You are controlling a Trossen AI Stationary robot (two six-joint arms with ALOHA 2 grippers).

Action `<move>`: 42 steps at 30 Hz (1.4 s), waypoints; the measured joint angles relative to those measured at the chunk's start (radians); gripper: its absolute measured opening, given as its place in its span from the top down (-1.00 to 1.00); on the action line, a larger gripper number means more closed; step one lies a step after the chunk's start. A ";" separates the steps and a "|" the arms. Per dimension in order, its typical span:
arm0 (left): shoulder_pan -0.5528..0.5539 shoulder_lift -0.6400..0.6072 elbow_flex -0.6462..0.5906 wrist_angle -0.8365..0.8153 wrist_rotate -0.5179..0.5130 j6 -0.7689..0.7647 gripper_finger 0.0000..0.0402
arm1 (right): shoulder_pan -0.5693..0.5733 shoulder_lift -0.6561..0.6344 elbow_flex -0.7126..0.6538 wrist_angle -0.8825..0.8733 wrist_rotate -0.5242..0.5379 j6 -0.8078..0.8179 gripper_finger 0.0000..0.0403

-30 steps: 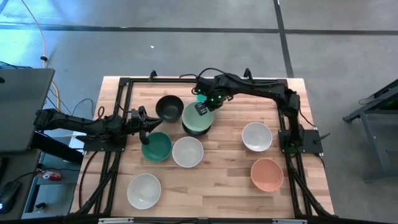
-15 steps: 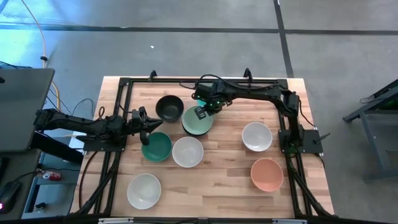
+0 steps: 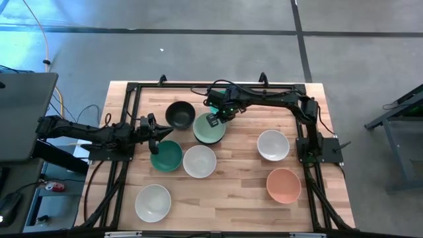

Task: Nest bowls inside each other
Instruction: Stack the light green bowl on top of bottom right black bowl, then stack the black bowl on top of the light green bowl

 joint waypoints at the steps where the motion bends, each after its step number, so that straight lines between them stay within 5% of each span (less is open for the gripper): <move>1: 0.000 0.000 0.000 0.000 0.000 -0.001 0.93 | 0.000 0.000 0.000 0.000 0.001 0.000 1.00; 29: 0.000 0.000 0.000 0.000 0.019 -0.012 0.93 | 0.042 0.064 -0.001 -0.009 0.011 0.056 0.99; 42: 0.000 0.000 0.000 -0.003 0.026 -0.018 0.93 | 0.050 0.008 0.002 -0.033 0.081 0.051 0.57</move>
